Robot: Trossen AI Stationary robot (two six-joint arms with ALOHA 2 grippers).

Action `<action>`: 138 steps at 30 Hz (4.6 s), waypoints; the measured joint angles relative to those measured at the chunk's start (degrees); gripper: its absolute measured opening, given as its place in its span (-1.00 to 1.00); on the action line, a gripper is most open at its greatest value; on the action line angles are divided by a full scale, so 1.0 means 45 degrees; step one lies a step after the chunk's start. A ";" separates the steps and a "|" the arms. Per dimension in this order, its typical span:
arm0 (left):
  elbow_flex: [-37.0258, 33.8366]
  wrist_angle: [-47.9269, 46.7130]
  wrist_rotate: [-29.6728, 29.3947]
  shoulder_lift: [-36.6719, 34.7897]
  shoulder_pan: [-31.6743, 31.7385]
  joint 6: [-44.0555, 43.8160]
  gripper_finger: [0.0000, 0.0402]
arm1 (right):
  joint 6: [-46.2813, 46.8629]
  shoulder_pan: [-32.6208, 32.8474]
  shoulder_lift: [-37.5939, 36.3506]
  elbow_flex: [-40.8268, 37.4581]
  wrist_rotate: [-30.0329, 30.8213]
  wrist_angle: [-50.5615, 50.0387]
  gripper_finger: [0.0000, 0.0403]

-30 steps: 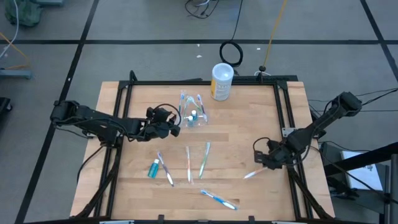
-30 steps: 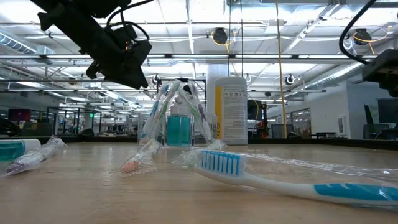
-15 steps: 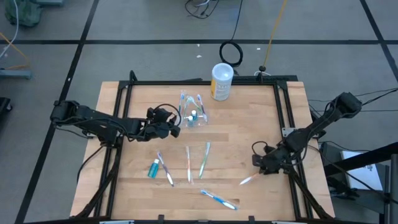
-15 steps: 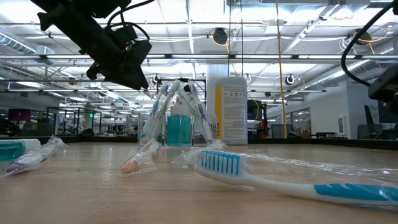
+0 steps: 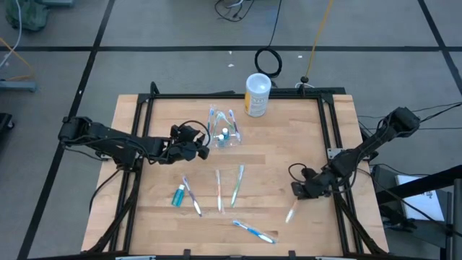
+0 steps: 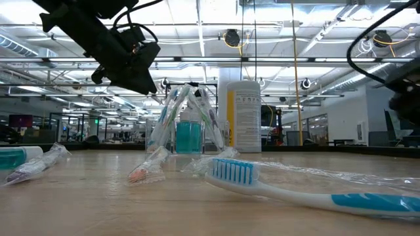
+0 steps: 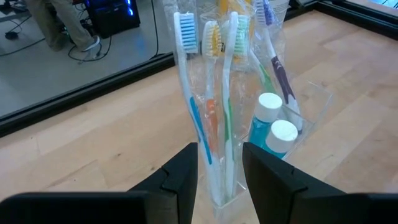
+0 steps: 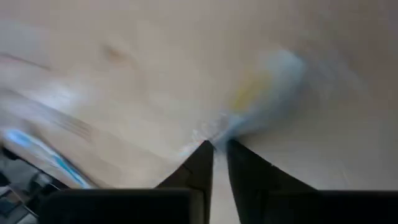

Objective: Pick & Place toothbrushing station
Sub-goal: Put the right orange toothbrush into the transparent organizer, then put the purple toothbrush into the transparent organizer

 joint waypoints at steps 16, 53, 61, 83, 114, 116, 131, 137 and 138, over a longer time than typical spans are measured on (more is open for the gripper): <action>0.0000 -0.0005 -0.0005 0.0000 0.0000 0.0003 -0.34 | -0.4615 -0.1252 0.0039 -0.0080 0.5094 0.2876 -1.00; 0.0000 0.0083 0.0005 0.0000 0.0344 -0.0046 -0.34 | -2.6704 -0.8813 0.5715 0.4718 0.6361 1.5277 -1.00; 0.0005 -0.0038 0.0010 0.0000 0.0340 -0.0020 -0.33 | -2.6382 -0.9199 0.5890 0.5693 0.6446 1.2638 -1.00; 0.0005 0.0068 0.0033 0.0000 0.0340 -0.0099 -0.33 | -2.5478 -0.9296 0.7776 0.5777 0.5824 1.1637 -1.00; 0.0374 0.0025 0.7402 0.0000 0.0350 -0.0090 -0.33 | -3.0197 -0.9082 0.7205 0.5761 0.5765 1.2690 -0.27; 0.0374 -0.0232 0.8650 0.0000 0.0350 -0.0300 -0.33 | -3.0677 -0.9082 0.6978 0.5761 0.5766 1.2038 -0.26; 0.0379 -0.5736 1.0611 0.0000 0.0253 -0.3492 -0.33 | -3.2710 -0.9082 0.5704 0.5765 0.5795 0.9529 -0.27; 0.0379 -0.6122 1.1746 0.0000 0.0377 -0.3349 -0.17 | -3.3151 -0.9082 0.5644 0.5765 0.5795 0.9489 -0.27; 0.0379 -0.6202 1.1953 0.0000 0.0454 -0.3378 -0.11 | -3.3130 -0.9082 0.5654 0.5761 0.5795 0.9472 -0.27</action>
